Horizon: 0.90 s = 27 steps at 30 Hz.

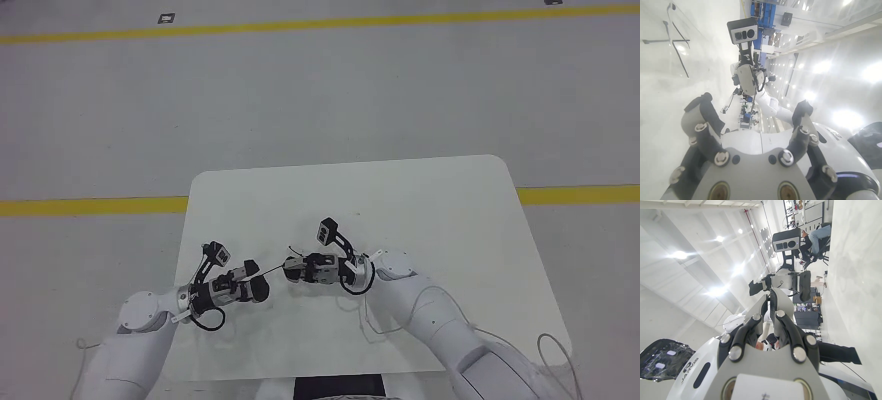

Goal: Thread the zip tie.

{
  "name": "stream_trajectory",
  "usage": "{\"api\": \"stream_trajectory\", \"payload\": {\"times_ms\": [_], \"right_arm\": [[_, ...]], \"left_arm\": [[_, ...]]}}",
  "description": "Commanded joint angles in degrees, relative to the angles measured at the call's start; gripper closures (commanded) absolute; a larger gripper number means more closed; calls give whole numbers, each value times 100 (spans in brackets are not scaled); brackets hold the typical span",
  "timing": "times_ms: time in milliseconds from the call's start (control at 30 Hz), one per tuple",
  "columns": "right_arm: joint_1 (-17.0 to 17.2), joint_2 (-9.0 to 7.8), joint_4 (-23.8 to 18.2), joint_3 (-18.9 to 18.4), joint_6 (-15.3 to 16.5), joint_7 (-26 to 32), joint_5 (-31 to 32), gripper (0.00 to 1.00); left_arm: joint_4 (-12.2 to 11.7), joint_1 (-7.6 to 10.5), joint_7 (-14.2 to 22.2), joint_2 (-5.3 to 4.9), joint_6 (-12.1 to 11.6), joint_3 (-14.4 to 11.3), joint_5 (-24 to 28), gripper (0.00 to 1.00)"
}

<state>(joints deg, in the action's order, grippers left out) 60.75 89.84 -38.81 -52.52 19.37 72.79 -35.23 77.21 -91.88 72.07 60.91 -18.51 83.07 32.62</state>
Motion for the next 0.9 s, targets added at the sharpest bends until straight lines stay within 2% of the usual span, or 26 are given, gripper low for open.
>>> {"api": "stream_trajectory", "payload": {"times_ms": [0, 300, 500, 600, 867], "right_arm": [[83, -7, -151, 11, -85, -154, 25, 100], [289, -72, -535, 15, -234, -345, 135, 100], [289, -72, -535, 15, -234, -345, 135, 100], [379, -87, -692, 41, -301, -561, 243, 100], [506, -172, -960, -14, -441, -821, 419, 100]], "left_arm": [[104, -12, -184, 13, 46, -100, 34, 0], [92, 19, -261, -3, 50, -252, 133, 0], [86, 20, -245, -6, 43, -258, 130, 0], [160, 27, -428, -2, 103, -316, 116, 0], [206, 5, -399, -41, 96, -340, 159, 0]]}}
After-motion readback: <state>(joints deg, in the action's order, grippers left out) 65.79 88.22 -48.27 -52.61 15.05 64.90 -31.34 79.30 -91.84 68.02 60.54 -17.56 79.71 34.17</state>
